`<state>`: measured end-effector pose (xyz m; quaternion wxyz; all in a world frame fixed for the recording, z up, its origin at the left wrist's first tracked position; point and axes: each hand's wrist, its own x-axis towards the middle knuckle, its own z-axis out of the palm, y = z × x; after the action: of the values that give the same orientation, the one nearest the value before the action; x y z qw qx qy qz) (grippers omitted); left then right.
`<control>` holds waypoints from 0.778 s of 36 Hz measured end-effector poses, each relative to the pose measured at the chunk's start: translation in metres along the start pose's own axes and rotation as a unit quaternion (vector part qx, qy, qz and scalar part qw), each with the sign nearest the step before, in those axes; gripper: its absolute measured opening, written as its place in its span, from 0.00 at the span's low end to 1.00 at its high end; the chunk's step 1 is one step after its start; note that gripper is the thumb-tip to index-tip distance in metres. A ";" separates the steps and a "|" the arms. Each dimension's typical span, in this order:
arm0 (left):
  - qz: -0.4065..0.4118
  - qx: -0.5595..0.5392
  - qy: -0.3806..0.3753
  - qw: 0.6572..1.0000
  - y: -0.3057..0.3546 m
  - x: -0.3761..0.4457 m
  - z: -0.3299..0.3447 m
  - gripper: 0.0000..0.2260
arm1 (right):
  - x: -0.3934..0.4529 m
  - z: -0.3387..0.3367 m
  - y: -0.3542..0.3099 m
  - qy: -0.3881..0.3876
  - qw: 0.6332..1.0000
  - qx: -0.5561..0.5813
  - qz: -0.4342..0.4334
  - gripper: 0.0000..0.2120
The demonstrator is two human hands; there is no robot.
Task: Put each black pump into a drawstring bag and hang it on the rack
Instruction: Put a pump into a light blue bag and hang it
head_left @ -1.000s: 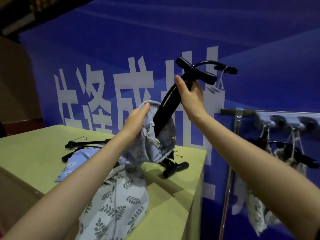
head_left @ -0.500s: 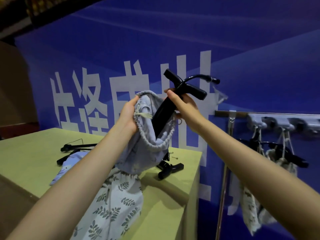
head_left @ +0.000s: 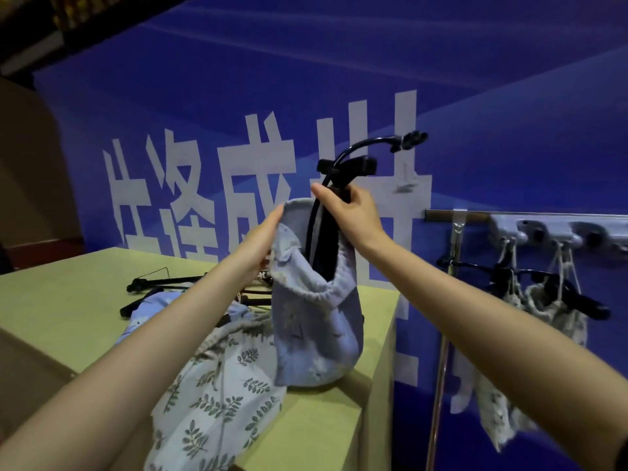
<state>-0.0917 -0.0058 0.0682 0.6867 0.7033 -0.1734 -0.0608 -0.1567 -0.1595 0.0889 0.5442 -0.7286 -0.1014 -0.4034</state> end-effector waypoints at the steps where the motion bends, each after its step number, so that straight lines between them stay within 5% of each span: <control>1: 0.020 0.040 0.031 0.999 -0.001 -0.002 -0.004 0.36 | 0.000 0.001 0.001 -0.003 1.000 -0.004 0.000 0.13; 3: 0.060 0.114 0.057 0.990 -0.004 -0.006 -0.009 0.39 | 0.000 0.003 0.004 0.000 1.000 -0.006 0.001 0.14; 6: 0.082 0.208 0.058 0.973 -0.011 -0.014 -0.013 0.26 | -0.002 0.006 0.008 0.011 1.000 -0.011 0.011 0.12; 12: -0.009 0.318 0.018 0.948 -0.030 -0.033 -0.031 0.40 | -0.008 0.011 0.012 0.014 0.999 -0.024 0.026 0.12; 16: -0.026 0.339 -0.024 0.940 -0.044 -0.048 -0.039 0.17 | -0.012 0.014 0.016 0.018 0.999 -0.017 0.033 0.15; 20: 0.027 0.362 0.042 0.931 -0.050 -0.050 -0.042 0.18 | -0.015 0.017 0.017 0.013 0.999 -0.010 0.033 0.17; 28: 0.103 0.050 0.087 0.990 -0.014 -0.051 -0.036 0.10 | -0.016 0.011 0.014 -0.039 0.998 0.026 0.041 0.15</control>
<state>-0.1254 0.0447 0.0488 0.6661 0.7174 -0.1874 0.0805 -0.1539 -0.1510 0.0670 0.5745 -0.7331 -0.1030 -0.3492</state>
